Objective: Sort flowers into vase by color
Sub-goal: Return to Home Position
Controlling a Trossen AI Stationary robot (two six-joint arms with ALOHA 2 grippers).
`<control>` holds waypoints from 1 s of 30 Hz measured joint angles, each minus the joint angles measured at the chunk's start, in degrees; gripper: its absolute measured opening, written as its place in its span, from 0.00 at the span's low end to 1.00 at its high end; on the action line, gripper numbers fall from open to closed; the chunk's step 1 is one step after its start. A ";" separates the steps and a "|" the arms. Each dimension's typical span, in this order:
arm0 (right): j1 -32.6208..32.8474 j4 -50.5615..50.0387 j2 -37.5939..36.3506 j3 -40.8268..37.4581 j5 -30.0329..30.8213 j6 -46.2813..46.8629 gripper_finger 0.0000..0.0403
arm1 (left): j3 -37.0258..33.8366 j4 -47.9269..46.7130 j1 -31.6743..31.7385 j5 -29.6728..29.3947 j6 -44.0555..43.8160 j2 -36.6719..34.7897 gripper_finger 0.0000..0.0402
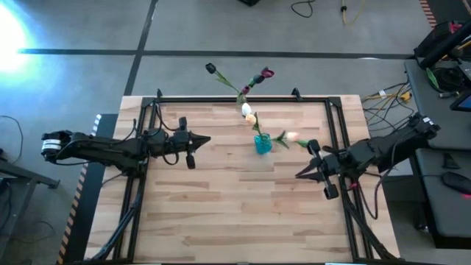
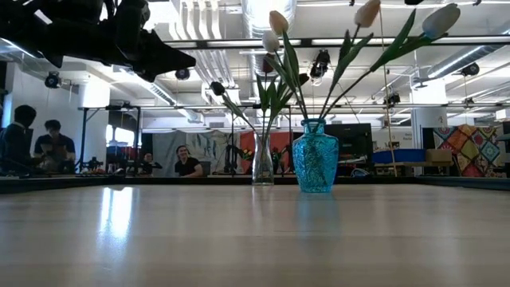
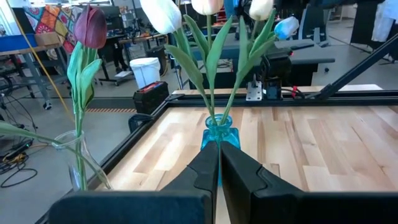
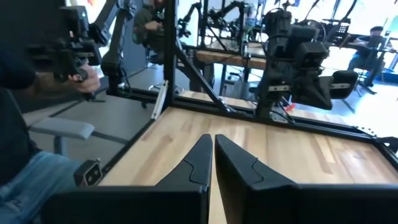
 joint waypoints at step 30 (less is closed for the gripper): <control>-0.72 -18.80 -27.67 2.09 15.29 -14.72 0.02 | -4.70 5.54 6.35 10.00 -2.15 -0.45 0.00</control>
